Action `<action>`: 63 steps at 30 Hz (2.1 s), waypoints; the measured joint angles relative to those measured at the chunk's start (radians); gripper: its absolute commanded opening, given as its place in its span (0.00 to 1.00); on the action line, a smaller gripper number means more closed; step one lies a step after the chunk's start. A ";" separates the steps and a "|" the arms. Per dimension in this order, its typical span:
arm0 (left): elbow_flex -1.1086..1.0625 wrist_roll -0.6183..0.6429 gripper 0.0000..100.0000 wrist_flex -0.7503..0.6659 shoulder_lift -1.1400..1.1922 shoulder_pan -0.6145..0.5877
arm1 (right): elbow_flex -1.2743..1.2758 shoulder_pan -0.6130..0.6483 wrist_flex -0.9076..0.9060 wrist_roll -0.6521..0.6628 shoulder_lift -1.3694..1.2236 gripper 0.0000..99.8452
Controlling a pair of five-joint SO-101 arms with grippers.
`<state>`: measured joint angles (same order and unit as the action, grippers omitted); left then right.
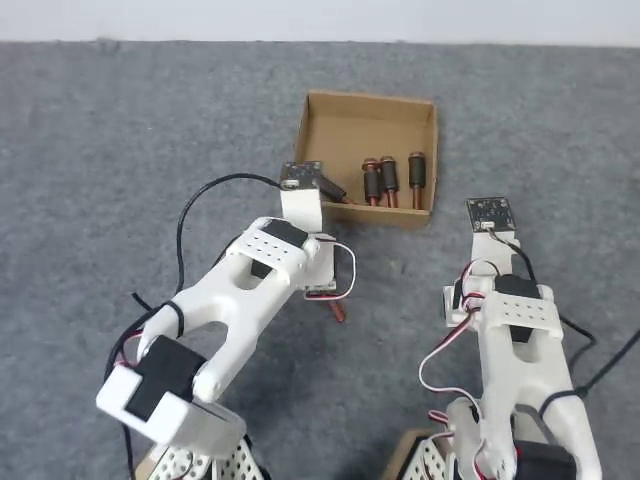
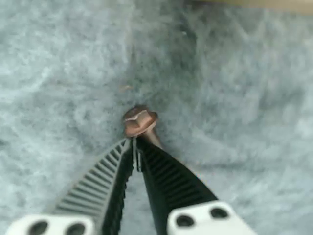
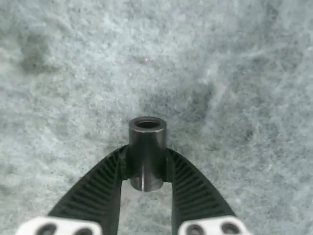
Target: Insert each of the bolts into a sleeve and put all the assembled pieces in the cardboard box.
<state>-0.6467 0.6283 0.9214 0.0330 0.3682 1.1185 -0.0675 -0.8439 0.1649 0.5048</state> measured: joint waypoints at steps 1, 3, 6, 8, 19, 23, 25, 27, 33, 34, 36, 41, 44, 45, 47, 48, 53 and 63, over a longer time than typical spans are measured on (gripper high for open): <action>0.012 0.043 0.01 0.000 0.000 0.002 | 0.000 0.000 0.000 0.000 0.000 0.01; 0.043 0.117 0.01 0.015 0.000 0.002 | 0.000 0.000 0.000 0.000 0.000 0.01; 0.057 0.172 0.01 0.032 -0.035 0.000 | 0.000 0.000 0.000 0.000 0.000 0.01; 0.057 0.181 0.01 0.034 -0.077 0.000 | 0.000 0.000 0.000 0.000 0.000 0.01; -0.080 0.187 0.01 0.034 -0.319 0.002 | 0.000 0.000 0.000 0.000 0.000 0.01; -0.094 0.187 0.01 0.034 -0.318 0.002 | 0.000 0.000 0.000 0.000 0.000 0.01; -0.094 0.187 0.01 0.034 -0.305 0.002 | 0.000 0.000 0.000 0.000 0.000 0.01; -0.094 0.187 0.01 0.034 -0.270 0.002 | 0.000 0.000 0.000 0.000 0.000 0.01; -0.091 0.187 0.01 0.021 -0.176 0.002 | 0.000 0.000 0.000 0.000 0.000 0.01; -0.091 0.187 0.02 0.021 -0.170 0.002 | 0.000 0.000 0.000 0.000 0.000 0.01; -0.091 0.187 0.07 0.021 -0.164 0.002 | 0.000 0.000 0.000 0.000 0.000 0.01; -0.091 0.187 0.24 0.044 -0.164 0.014 | 0.000 0.000 0.000 0.000 0.000 0.01; -0.091 0.187 0.25 0.086 -0.163 0.061 | 0.000 0.000 0.000 0.000 0.000 0.01; -0.091 0.187 0.25 0.095 -0.160 0.075 | 0.000 0.000 0.000 0.000 0.000 0.01; -0.092 0.187 0.25 0.097 -0.160 0.089 | 0.000 0.000 0.000 0.000 0.000 0.01; -0.095 0.187 0.25 0.095 -0.160 0.086 | 0.000 0.000 0.000 0.000 0.000 0.01; -0.132 0.187 0.22 0.044 -0.160 0.052 | 0.000 0.000 0.000 0.000 0.000 0.01; -0.118 0.187 0.15 -0.029 -0.037 0.044 | 0.000 0.000 0.000 0.000 0.000 0.01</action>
<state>-0.7649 0.8155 0.8922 -0.0038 0.4127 1.1185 -0.0675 -0.8439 0.1649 0.5048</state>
